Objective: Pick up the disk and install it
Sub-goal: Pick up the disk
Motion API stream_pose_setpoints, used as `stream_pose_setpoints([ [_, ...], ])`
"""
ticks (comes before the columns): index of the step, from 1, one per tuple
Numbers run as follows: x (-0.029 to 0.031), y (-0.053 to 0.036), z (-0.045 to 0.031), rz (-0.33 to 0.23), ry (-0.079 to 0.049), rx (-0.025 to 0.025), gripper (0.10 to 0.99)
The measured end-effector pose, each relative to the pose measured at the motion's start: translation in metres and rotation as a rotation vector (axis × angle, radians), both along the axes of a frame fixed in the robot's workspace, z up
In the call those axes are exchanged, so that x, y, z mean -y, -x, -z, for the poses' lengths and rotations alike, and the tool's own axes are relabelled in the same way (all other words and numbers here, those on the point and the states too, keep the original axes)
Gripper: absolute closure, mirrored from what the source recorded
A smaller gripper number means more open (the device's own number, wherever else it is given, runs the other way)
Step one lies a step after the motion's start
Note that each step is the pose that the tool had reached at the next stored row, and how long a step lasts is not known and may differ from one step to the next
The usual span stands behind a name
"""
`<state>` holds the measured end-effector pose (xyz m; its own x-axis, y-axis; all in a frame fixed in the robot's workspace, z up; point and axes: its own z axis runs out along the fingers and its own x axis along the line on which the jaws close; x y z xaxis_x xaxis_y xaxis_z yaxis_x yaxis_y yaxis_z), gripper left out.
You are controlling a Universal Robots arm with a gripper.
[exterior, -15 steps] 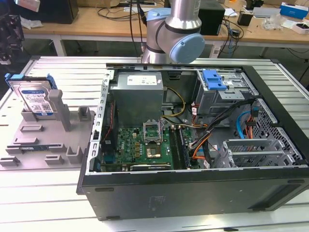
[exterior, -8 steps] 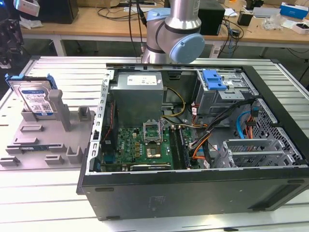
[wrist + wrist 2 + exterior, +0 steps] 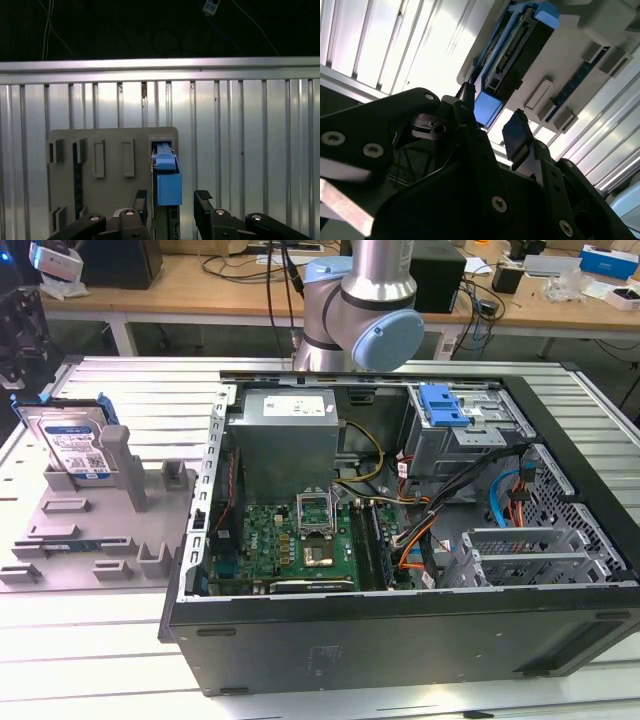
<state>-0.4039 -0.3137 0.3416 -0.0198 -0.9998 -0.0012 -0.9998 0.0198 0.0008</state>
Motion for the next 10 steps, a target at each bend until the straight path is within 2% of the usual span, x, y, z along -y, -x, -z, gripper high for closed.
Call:
stream_pose_setpoints([
  [10, 0.0, 0.0047, 0.0166, -0.018, 0.0, 0.0001, 0.588],
])
